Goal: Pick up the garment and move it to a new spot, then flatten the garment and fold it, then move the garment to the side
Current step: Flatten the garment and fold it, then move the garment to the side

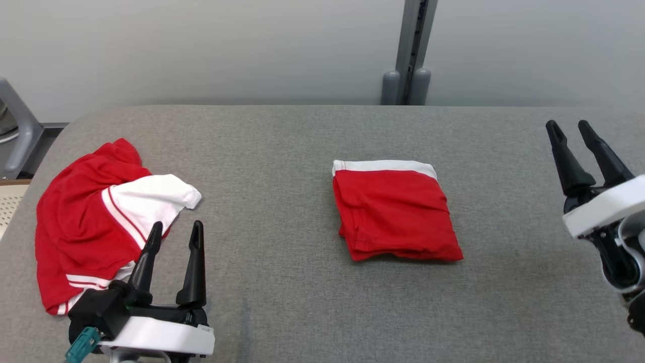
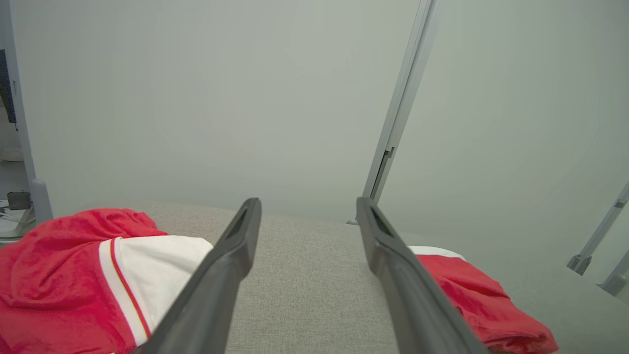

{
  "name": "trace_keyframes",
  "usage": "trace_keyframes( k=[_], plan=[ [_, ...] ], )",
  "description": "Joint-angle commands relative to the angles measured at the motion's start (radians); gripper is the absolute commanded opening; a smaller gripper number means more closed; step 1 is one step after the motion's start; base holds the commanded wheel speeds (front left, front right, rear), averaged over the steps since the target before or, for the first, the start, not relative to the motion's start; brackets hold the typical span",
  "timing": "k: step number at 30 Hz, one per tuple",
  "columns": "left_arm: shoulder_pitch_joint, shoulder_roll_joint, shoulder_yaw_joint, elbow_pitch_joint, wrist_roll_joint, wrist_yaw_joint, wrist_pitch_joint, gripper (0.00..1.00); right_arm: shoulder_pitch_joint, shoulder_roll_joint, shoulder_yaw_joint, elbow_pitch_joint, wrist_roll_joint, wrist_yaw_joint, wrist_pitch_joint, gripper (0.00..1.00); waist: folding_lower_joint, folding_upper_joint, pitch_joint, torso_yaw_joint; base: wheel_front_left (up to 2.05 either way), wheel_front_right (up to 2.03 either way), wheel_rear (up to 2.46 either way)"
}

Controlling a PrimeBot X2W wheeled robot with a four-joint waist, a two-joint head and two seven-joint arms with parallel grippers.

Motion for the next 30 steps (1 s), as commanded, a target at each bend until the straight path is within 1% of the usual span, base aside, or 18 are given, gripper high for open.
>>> trace_keyframes(
  k=[1, 3, 5, 9, 12, 15, 19, 23, 30],
  plan=[
    [0.011, -0.001, 0.012, -0.006, 0.01, -0.002, 0.0, 1.0, 0.048, 0.017, -0.039, -0.03, -0.04, 0.0, -0.004, 1.0, 0.0, -0.0001, 0.007, -0.02, 0.0, 0.0, 0.0],
    [0.013, -0.01, 0.029, -0.022, 0.025, -0.004, 0.0, 1.0, 0.129, 0.048, -0.15, -0.11, -0.139, 0.0, -0.004, 1.0, 0.0, -0.0001, 0.011, -0.036, 0.0, 0.0, 0.0],
    [0.022, -0.019, 0.043, -0.035, 0.036, -0.004, 0.0, 1.0, 0.212, 0.095, -0.238, -0.188, -0.234, 0.0, -0.004, 1.0, 0.0, -0.0001, 0.013, -0.052, 0.0, 0.0, 0.0],
    [0.03, -0.032, 0.07, -0.047, 0.058, -0.007, 0.0, 1.0, 0.343, 0.188, -0.362, -0.316, -0.41, 0.0, -0.004, 1.0, 0.0, -0.0001, 0.015, -0.076, 0.0, 0.0, 0.0],
    [0.029, -0.039, 0.071, -0.038, 0.079, -0.017, 0.0, 1.0, 0.424, 0.262, -0.434, -0.374, -0.512, 0.0, -0.004, 1.0, 0.0, -0.0001, 0.016, -0.082, 0.0, 0.0, 0.0],
    [0.025, -0.044, 0.087, -0.039, 0.107, -0.012, 0.0, 1.0, 0.473, 0.304, -0.464, -0.379, -0.596, 0.0, -0.004, 1.0, 0.0, -0.0001, 0.014, -0.088, 0.0, 0.0, 0.0],
    [0.038, -0.05, 0.107, -0.045, 0.142, -0.015, 0.0, 1.0, 0.489, 0.34, -0.486, -0.357, -0.648, 0.0, -0.004, 1.0, 0.0, -0.0001, 0.012, -0.095, 0.0, 0.0, 0.0],
    [0.049, -0.056, 0.109, -0.036, 0.163, -0.022, 0.0, 1.0, 0.47, 0.345, -0.481, -0.335, -0.677, 0.0, -0.004, 1.0, 0.0, -0.0001, 0.011, -0.094, 0.0, 0.0, 0.0],
    [0.042, -0.06, 0.099, -0.044, 0.186, -0.027, 0.0, 1.0, 0.463, 0.346, -0.482, -0.303, -0.694, 0.0, -0.005, 1.0, 0.0, -0.0001, 0.009, -0.078, 0.0, 0.0, 0.0]
  ],
)
